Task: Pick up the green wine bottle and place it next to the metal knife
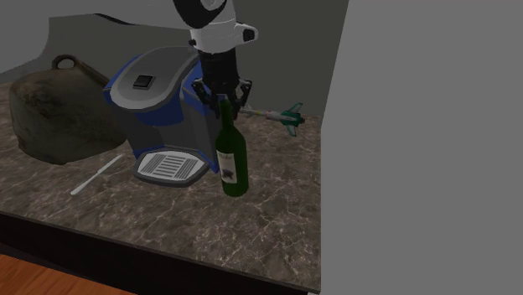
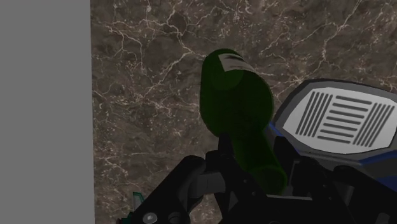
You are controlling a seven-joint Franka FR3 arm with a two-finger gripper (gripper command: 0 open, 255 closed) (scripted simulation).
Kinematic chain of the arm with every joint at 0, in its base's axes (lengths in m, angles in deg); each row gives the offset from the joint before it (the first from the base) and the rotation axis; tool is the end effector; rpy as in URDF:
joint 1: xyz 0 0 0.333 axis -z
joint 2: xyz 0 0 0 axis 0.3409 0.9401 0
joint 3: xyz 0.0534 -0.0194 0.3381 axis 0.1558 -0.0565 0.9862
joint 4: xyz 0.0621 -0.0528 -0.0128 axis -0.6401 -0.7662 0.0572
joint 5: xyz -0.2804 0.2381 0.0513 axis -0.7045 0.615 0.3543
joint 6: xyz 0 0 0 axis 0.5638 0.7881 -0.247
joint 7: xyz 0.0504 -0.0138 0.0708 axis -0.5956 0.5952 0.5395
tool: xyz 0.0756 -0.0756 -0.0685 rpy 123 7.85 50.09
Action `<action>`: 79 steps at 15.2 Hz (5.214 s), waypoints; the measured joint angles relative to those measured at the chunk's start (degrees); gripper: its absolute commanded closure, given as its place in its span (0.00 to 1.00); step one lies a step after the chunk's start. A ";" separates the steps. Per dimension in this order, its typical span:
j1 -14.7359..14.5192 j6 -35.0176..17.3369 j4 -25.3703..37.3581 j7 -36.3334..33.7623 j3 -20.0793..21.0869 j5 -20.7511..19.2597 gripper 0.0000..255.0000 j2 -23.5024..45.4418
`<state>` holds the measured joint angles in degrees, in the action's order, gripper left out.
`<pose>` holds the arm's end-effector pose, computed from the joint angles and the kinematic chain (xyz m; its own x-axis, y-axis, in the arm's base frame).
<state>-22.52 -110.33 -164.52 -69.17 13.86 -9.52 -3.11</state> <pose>0.5842 -0.0299 0.6112 0.9827 0.1591 0.0947 0.1604 -0.9870 -0.0063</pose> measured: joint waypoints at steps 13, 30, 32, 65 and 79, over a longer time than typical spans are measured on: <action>-7.03 -0.67 -7.38 -13.15 6.09 -1.92 1.00 -6.93; -18.37 0.73 -3.74 -36.32 17.75 -4.52 1.00 -4.37; -19.96 1.12 -2.18 -39.32 19.16 -5.13 1.00 -3.04; -35.92 1.06 15.45 -61.83 26.57 -14.07 1.00 17.06; -37.52 9.01 25.20 -61.57 26.66 -14.68 0.00 18.77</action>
<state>-60.05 -101.32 -139.32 -130.73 40.52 -24.20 15.66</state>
